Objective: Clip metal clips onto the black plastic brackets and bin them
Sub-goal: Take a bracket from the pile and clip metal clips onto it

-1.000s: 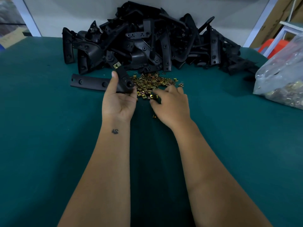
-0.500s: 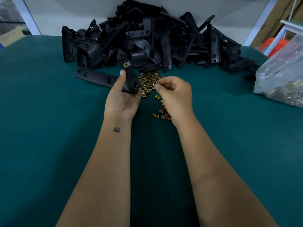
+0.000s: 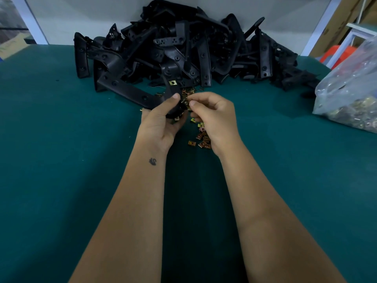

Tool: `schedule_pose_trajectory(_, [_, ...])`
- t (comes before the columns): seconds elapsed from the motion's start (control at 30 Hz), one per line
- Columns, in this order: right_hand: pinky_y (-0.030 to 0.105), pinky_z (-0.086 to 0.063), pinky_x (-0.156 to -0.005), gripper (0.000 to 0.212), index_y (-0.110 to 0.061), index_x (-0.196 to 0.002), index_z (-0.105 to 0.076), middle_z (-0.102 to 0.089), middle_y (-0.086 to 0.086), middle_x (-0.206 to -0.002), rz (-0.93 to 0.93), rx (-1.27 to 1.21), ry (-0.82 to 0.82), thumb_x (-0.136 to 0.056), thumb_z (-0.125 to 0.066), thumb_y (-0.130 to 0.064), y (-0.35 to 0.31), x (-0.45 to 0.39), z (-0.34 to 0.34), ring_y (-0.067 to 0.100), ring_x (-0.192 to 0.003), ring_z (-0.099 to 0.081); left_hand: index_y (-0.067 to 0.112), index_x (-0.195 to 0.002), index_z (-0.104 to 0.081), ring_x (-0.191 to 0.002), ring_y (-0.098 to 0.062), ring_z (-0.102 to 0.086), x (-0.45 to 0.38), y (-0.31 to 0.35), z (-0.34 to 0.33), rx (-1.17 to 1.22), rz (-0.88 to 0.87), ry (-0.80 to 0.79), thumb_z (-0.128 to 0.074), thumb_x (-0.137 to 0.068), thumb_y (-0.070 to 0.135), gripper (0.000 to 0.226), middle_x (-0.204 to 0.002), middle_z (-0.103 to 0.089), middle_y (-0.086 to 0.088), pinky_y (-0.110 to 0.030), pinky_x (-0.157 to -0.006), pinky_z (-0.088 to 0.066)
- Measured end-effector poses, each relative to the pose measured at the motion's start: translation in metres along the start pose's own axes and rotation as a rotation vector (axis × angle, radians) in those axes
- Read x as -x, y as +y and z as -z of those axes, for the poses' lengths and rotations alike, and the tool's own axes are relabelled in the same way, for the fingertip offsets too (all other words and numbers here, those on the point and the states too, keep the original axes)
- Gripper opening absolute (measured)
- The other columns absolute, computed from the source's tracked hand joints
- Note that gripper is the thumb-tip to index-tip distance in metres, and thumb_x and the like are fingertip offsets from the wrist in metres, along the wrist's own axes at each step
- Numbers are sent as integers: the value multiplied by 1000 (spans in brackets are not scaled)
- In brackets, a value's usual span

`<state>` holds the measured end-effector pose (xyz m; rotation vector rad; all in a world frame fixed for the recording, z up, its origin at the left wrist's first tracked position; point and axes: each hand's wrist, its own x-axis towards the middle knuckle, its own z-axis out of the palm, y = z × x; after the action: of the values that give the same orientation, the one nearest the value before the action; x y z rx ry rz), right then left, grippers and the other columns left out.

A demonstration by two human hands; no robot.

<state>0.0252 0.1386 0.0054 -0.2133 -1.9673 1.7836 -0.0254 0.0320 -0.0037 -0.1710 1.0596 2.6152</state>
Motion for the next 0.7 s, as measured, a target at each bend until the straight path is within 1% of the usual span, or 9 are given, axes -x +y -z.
schedule_pose_trajectory(0.07, [20, -52, -69, 21, -25, -85, -73, -71, -10, -77, 53, 77, -14, -88, -67, -5, 1, 0, -1, 6, -75, -66, 3, -141, -43, -113, -31, -63, 0, -1, 1, 2, -18, -15, -73, -83, -2, 66, -123, -65, -18, -45, -78, -60])
schedule_pose_trajectory(0.2, [18, -54, -76, 24, -28, -85, -71, -70, -16, -80, 124, 189, -12, -88, -68, -4, 1, 1, -5, 1, -80, -67, 14, -126, -45, -99, -27, -70, -2, -2, 2, 3, -76, -26, -74, -77, -10, 62, -108, -67, -13, -39, -73, -60])
schedule_pose_trajectory(0.27, [20, -56, -78, 24, -27, -86, -70, -70, -14, -82, 131, 202, 0, -88, -66, -3, 1, 1, -7, 3, -82, -68, 14, -122, -45, -93, -25, -71, -3, -2, 2, 23, -88, -29, -71, -78, -15, 59, -104, -67, -13, -39, -73, -60])
schedule_pose_trajectory(0.3, [22, -56, -78, 24, -25, -86, -70, -71, -11, -82, 126, 188, 12, -89, -65, -3, 1, 1, -7, 4, -81, -69, 13, -122, -45, -93, -26, -71, -3, -2, 3, 35, -89, -25, -69, -78, -16, 58, -102, -67, -13, -40, -73, -60])
schedule_pose_trajectory(0.4, [20, -56, -73, 22, -19, -87, -69, -71, -6, -79, 84, 22, 53, -91, -61, 1, -1, 0, -6, 5, -75, -70, 10, -127, -46, -103, -29, -67, -4, -2, 3, 74, -73, -9, -65, -81, -17, 57, -108, -65, -15, -40, -73, -61])
schedule_pose_trajectory(0.47, [19, -55, -71, 21, -16, -88, -69, -72, -5, -77, 46, -103, 55, -91, -61, 3, -2, -1, -5, 7, -73, -70, 10, -129, -47, -108, -31, -66, -3, -2, 3, 87, -72, -18, -66, -81, -17, 58, -114, -65, -17, -42, -76, -61])
schedule_pose_trajectory(0.53, [21, -55, -70, 18, -13, -90, -70, -72, -1, -77, 4, -206, 45, -91, -62, 3, -3, -2, -3, 10, -74, -71, 11, -127, -47, -112, -32, -65, -3, -3, 2, 68, -72, -27, -67, -81, -15, 57, -119, -65, -17, -44, -82, -60])
schedule_pose_trajectory(0.63, [23, -55, -69, 13, -9, -92, -71, -73, 3, -77, -56, -321, 46, -92, -63, 1, -3, -2, 0, 12, -72, -70, 12, -124, -47, -107, -30, -65, -2, -2, 2, 29, -64, -47, -68, -83, -11, 52, -111, -65, -14, -47, -87, -58])
schedule_pose_trajectory(0.7, [23, -55, -66, 10, -7, -94, -71, -72, 3, -75, -96, -367, 51, -93, -63, -1, -4, -2, 3, 12, -69, -69, 12, -123, -47, -105, -31, -64, -3, -1, 2, 13, -52, -58, -67, -85, -9, 47, -105, -65, -12, -47, -86, -59])
